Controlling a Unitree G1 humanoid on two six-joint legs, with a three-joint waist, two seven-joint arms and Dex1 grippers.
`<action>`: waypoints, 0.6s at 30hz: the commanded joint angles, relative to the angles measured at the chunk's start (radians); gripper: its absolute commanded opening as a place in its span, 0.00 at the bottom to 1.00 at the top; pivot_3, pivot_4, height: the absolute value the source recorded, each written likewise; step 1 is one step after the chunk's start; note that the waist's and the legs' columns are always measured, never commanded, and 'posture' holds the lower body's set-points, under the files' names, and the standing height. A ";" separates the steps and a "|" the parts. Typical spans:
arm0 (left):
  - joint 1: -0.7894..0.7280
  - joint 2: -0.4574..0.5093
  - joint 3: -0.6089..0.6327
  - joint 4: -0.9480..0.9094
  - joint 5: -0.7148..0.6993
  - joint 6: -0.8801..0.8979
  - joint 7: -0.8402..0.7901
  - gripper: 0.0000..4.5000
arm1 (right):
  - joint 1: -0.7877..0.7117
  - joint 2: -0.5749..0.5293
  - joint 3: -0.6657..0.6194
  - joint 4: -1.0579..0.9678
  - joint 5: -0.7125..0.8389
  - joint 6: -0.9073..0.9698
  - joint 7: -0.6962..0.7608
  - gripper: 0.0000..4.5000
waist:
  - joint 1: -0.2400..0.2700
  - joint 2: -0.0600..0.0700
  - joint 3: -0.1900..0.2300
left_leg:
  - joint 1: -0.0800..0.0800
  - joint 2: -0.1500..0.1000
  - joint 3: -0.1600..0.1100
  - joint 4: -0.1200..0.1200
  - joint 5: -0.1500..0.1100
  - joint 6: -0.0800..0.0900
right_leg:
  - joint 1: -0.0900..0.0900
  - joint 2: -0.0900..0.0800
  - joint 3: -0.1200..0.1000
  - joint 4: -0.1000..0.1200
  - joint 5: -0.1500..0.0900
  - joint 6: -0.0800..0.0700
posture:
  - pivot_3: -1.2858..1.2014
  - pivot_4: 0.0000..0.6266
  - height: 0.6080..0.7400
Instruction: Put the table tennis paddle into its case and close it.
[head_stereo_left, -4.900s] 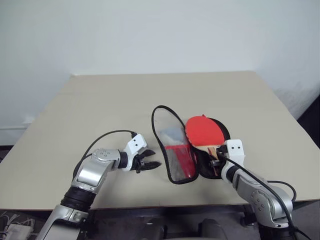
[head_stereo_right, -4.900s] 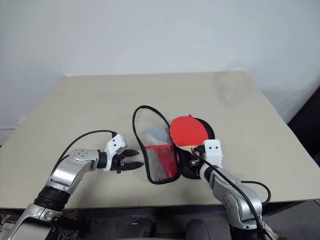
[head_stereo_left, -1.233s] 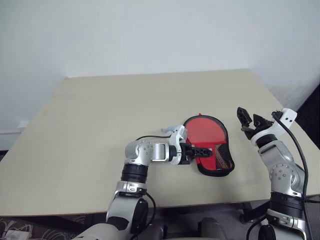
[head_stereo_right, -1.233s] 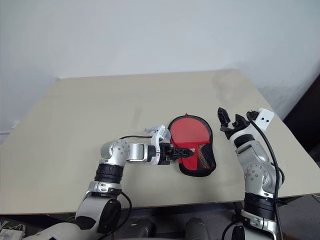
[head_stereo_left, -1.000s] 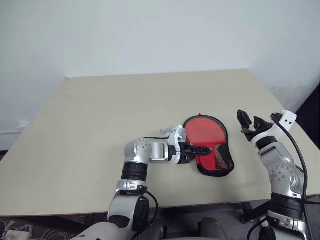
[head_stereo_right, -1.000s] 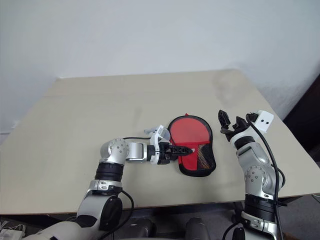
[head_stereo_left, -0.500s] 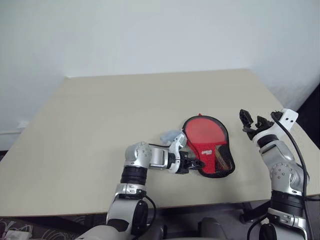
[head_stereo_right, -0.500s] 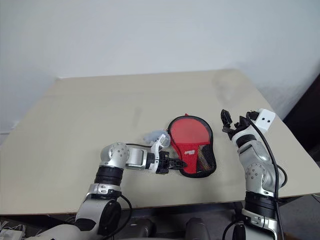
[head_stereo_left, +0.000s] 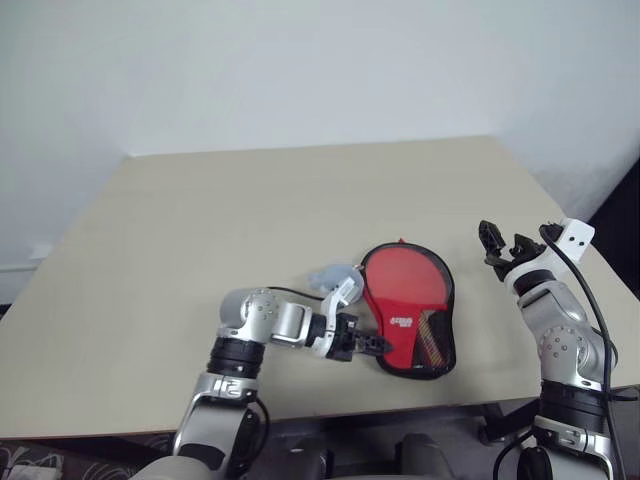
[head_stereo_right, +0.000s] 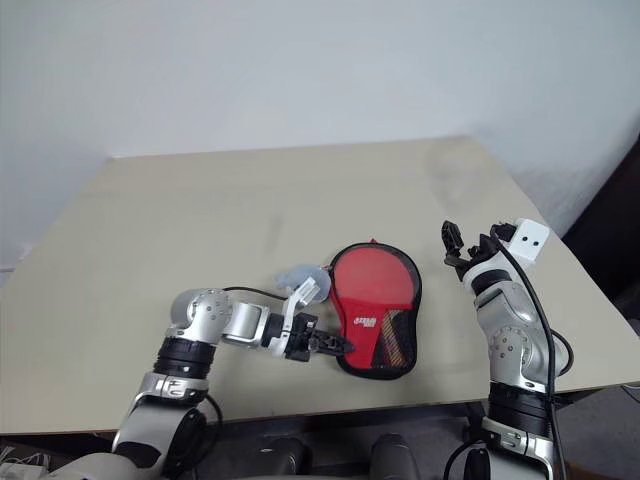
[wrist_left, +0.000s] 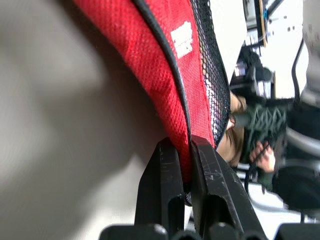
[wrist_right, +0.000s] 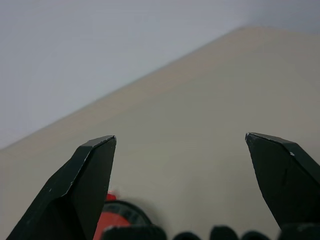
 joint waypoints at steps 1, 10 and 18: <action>0.014 0.057 -0.008 -0.130 -0.092 0.007 -0.033 0.01 | -0.019 -0.004 0.011 -0.027 0.000 -0.004 0.007 1.00 | 0.000 0.000 0.000 | 0.000 0.000 0.000 0.000 0.000 0.000 | 0.000 0.000 0.000 0.000 0.000 0.000 | 0.52 0.00 1.00; 0.048 0.109 -0.016 -0.155 -0.229 0.007 0.021 0.01 | -0.016 0.002 0.032 -0.018 -0.005 -0.004 0.012 1.00 | 0.001 0.000 0.000 | 0.000 0.000 0.000 0.000 0.000 0.000 | 0.000 0.000 0.000 0.000 0.000 0.000 | 0.52 0.00 1.00; 0.061 0.088 -0.004 -0.055 -0.401 0.007 0.161 0.01 | -0.024 -0.003 0.038 -0.014 -0.007 0.002 0.012 1.00 | 0.004 0.000 0.000 | 0.000 0.000 0.000 0.000 0.000 0.000 | -0.001 0.000 0.000 0.000 0.000 0.000 | 0.52 0.00 1.00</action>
